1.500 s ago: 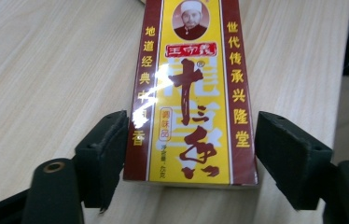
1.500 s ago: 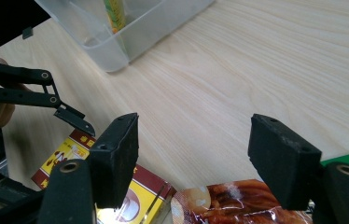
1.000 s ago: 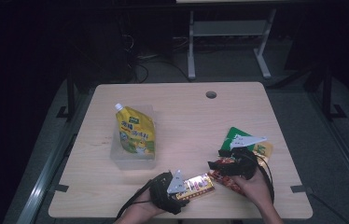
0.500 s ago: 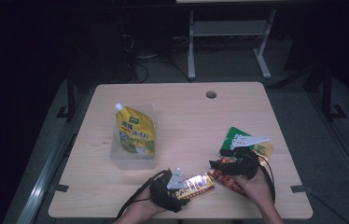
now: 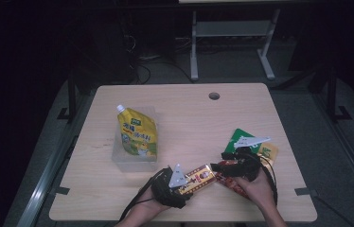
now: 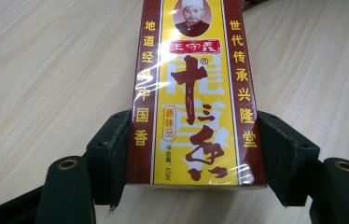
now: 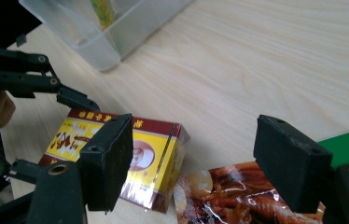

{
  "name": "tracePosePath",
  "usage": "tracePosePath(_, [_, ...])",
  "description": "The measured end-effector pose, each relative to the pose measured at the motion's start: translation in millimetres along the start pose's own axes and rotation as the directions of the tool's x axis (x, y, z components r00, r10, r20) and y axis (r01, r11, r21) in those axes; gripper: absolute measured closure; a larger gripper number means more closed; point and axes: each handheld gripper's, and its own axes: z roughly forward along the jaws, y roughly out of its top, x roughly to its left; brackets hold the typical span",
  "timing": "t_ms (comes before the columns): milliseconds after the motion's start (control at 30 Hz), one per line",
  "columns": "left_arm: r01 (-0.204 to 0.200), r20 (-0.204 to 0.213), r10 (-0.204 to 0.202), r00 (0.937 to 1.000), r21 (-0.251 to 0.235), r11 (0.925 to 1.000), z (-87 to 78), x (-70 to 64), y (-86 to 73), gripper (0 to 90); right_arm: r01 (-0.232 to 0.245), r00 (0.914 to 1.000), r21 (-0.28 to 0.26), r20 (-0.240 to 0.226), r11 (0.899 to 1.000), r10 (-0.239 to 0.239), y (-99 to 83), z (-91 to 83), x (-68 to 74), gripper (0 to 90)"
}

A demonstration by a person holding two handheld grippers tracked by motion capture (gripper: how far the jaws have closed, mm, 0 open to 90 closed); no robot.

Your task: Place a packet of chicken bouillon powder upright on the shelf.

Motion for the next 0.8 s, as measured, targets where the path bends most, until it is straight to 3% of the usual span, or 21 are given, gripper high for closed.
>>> tracePosePath(133, [0.009,-0.032,-0.01,0.9994,-0.031,0.9995,-5.5,2.2,2.7,32.5,-0.013,0.9998,-0.011,-0.016,1.0,0.013,1.3,-1.2,-0.4,27.8])
tracePosePath(233, [0.014,-0.055,-0.017,0.9984,-0.047,0.9988,-7.7,3.0,5.2,32.5,-0.052,0.997,-0.037,-0.058,0.998,0.05,3.5,-2.4,-2.3,26.7])
tracePosePath(567, [0.015,-0.124,-0.031,0.9918,-0.122,0.9924,-11.0,4.1,22.7,32.4,-0.151,0.9828,-0.027,-0.112,0.988,0.147,11.5,-0.4,-8.0,24.9])
tracePosePath(800, [0.015,-0.176,-0.043,0.9835,-0.159,0.9872,-10.9,4.1,31.8,32.4,-0.196,0.9703,-0.031,-0.151,0.98,0.189,14.0,3.9,-13.4,25.4])
